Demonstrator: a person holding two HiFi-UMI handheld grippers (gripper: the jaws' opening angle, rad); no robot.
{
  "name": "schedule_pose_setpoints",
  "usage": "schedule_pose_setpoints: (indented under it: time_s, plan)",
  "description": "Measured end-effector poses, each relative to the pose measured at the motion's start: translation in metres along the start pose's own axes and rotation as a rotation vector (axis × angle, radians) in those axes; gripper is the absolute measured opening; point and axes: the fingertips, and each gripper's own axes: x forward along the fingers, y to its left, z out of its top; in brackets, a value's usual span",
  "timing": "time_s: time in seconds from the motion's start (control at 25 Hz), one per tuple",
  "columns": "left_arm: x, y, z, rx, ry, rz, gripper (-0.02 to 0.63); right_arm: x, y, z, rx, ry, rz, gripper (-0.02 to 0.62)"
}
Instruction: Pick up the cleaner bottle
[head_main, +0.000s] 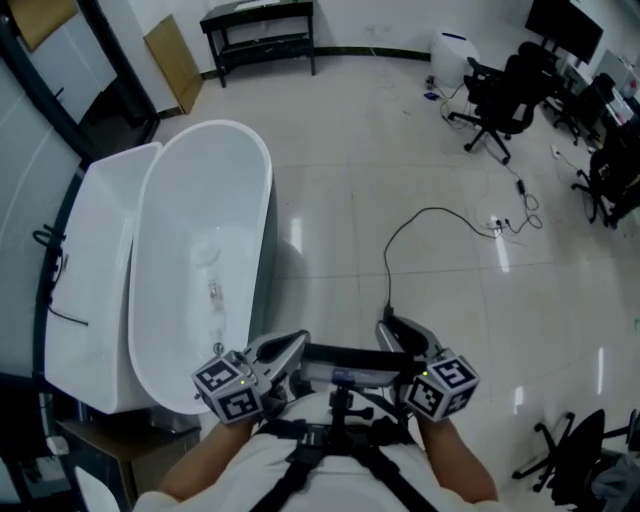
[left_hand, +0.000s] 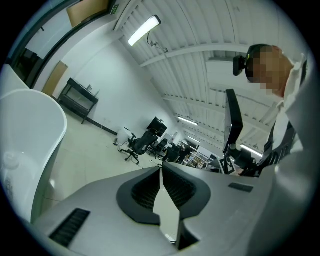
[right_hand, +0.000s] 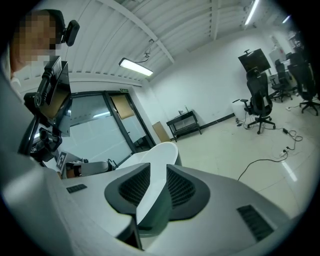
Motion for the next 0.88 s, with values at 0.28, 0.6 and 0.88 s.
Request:
schedule_pose_setpoints:
  time_s: [0.28,0.6,0.88]
  plan:
    - [0.013,-0.002,-0.024,0.006,0.063,-0.011,0.012,0.003,-0.009,-0.025,0.034,0.049,-0.025,0.075]
    - [0.02,0.012,-0.026,-0.011,0.049,-0.021,0.012,0.013,-0.016,-0.028,0.067,0.022,-0.015,0.066]
    - [0.022,0.018,-0.033,-0.029,0.073,-0.014,0.012,0.017,-0.019,-0.038,0.08,0.028,-0.007,0.066]
